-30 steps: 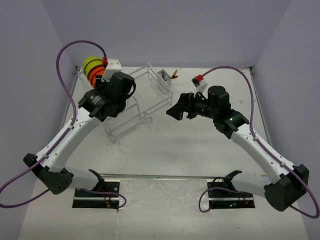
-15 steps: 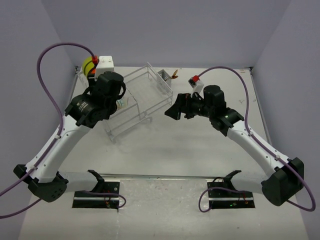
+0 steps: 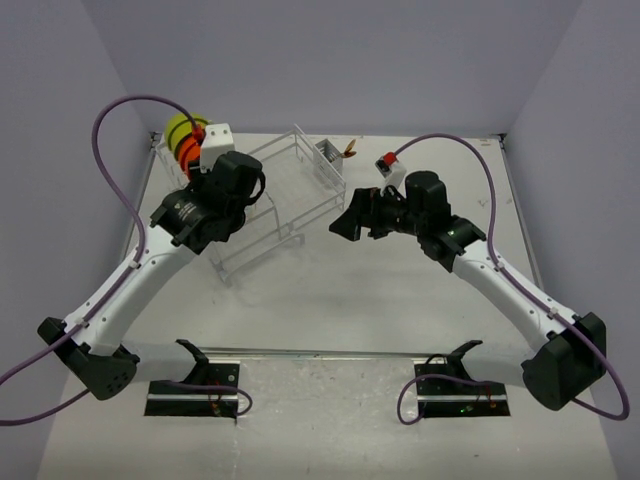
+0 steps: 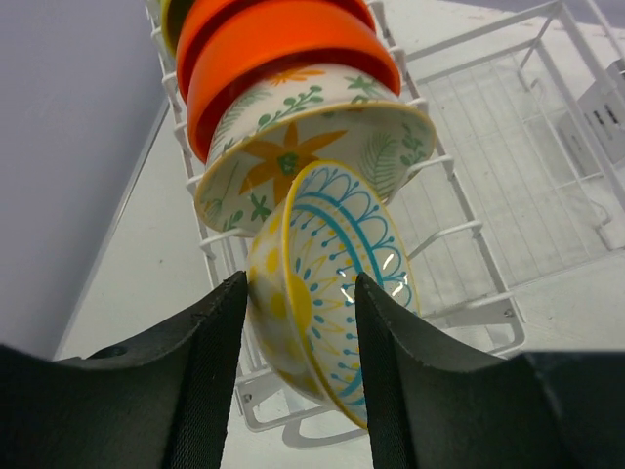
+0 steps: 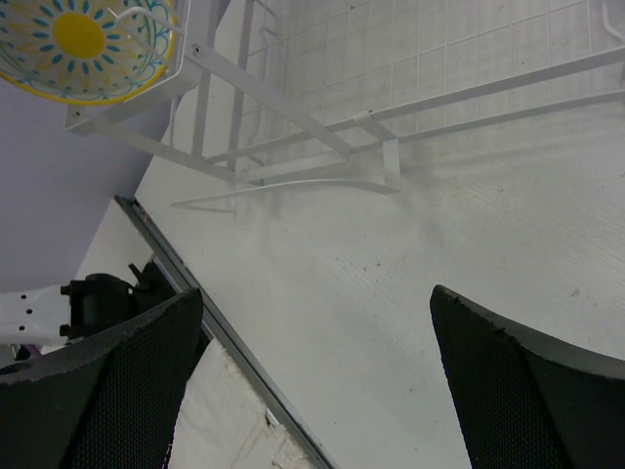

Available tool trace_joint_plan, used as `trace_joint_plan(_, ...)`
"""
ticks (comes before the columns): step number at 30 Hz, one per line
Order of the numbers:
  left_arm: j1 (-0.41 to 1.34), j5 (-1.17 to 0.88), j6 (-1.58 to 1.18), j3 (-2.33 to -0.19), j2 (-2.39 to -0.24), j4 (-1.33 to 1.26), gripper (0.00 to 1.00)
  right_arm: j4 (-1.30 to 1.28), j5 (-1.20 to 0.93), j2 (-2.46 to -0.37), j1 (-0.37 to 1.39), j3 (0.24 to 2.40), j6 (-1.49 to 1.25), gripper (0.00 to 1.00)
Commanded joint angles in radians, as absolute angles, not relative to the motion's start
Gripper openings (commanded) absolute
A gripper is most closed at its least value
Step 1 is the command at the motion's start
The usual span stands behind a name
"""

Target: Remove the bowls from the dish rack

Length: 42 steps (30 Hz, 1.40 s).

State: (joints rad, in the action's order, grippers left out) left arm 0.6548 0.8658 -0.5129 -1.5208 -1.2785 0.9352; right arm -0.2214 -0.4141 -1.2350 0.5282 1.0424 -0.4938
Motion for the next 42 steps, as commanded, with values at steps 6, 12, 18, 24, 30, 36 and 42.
trace_joint_plan(6, 0.657, 0.887, -0.64, -1.427, -1.262, 0.942, 0.32, -0.227, -0.399, -1.198, 0.532, 1.035, -0.453, 0.99)
trace_joint_plan(12, 0.657, 0.854, -0.608, -1.466, -1.244, 0.933, 0.05, -0.222, -0.399, -1.2, 0.531, 1.037, -0.457, 0.99)
trace_joint_plan(18, 0.655, 0.786, -0.522, -1.502, -1.178, 0.862, 0.0, -0.215, -0.408, -1.21, 0.532, 1.048, -0.466, 0.99)
trace_joint_plan(24, 0.657, 0.778, -0.488, -1.531, -1.181, 0.879, 0.0, -0.199, -0.426, -1.229, 0.532, 1.061, -0.482, 0.99)
trace_joint_plan(30, 0.657, 0.752, -0.482, -1.5, -1.172, 0.862, 0.0, -0.192, -0.431, -1.232, 0.531, 1.062, -0.491, 0.99)
trace_joint_plan(36, 0.653, 0.732, -0.482, -1.419, -1.184, 0.825, 0.0, -0.204, -0.46, -1.264, 0.532, 1.098, -0.503, 0.99)
trace_joint_plan(42, 0.653, 0.764, -0.515, -1.413, -1.163, 0.828, 0.0, -0.216, -0.466, -1.256, 0.534, 1.104, -0.499, 0.99)
